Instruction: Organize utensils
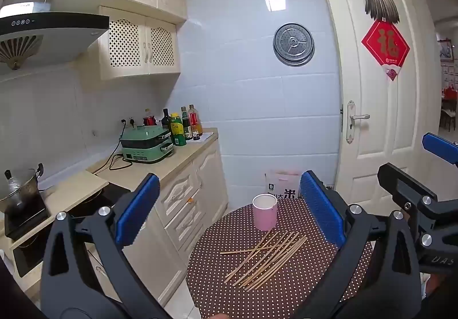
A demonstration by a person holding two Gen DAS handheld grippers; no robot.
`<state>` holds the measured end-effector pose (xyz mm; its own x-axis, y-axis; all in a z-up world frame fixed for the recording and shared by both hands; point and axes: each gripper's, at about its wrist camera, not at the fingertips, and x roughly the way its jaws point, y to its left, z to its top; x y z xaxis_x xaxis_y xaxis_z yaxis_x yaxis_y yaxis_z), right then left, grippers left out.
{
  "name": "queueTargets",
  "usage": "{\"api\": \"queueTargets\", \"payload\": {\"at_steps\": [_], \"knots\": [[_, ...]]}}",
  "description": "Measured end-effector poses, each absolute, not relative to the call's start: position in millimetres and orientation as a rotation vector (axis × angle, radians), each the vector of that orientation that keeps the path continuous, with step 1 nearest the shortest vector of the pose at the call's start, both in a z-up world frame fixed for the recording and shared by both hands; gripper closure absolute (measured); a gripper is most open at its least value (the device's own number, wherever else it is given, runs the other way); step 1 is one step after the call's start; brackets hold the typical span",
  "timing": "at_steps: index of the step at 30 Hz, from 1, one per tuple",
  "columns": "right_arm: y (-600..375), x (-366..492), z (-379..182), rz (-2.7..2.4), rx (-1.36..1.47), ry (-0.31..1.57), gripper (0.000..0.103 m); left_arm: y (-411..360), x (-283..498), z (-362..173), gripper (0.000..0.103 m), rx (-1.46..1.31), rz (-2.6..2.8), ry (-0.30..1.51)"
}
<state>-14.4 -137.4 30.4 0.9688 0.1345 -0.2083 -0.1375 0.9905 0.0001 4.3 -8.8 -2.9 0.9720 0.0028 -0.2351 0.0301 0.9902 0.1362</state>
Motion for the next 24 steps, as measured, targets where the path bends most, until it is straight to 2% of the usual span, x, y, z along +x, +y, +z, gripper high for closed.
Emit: {"api": "queueTargets", "payload": {"at_steps": [24], "knots": [[-139.9, -9.5, 31.8, 0.133, -0.007, 0.226, 0.007, -6.5, 9.9, -6.7, 0.006, 0.145, -0.021, 0.252]]}}
